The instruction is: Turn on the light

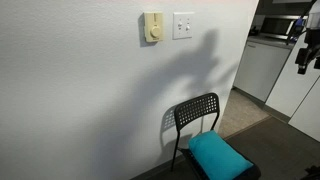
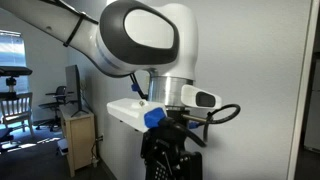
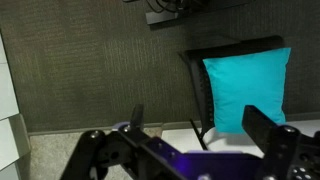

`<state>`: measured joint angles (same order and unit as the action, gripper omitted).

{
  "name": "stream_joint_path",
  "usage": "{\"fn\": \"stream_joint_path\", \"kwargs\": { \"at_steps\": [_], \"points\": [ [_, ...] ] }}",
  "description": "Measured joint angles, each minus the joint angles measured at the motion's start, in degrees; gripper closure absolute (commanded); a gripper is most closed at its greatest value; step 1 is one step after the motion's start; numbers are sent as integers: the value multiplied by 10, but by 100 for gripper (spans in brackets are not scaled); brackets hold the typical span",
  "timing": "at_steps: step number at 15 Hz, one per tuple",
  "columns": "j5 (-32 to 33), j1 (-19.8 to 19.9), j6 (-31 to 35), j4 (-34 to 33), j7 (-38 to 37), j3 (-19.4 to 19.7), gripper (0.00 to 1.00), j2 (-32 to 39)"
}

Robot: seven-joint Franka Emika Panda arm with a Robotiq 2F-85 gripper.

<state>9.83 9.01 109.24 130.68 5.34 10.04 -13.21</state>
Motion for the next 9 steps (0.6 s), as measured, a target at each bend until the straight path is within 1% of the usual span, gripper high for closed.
{"fn": "stream_joint_path", "kwargs": {
  "at_steps": [5,9],
  "points": [
    [-1,-6,0,0,7,-3,0,0],
    [-8,-37,-1,-6,55,-19,0,2]
  ]
}}
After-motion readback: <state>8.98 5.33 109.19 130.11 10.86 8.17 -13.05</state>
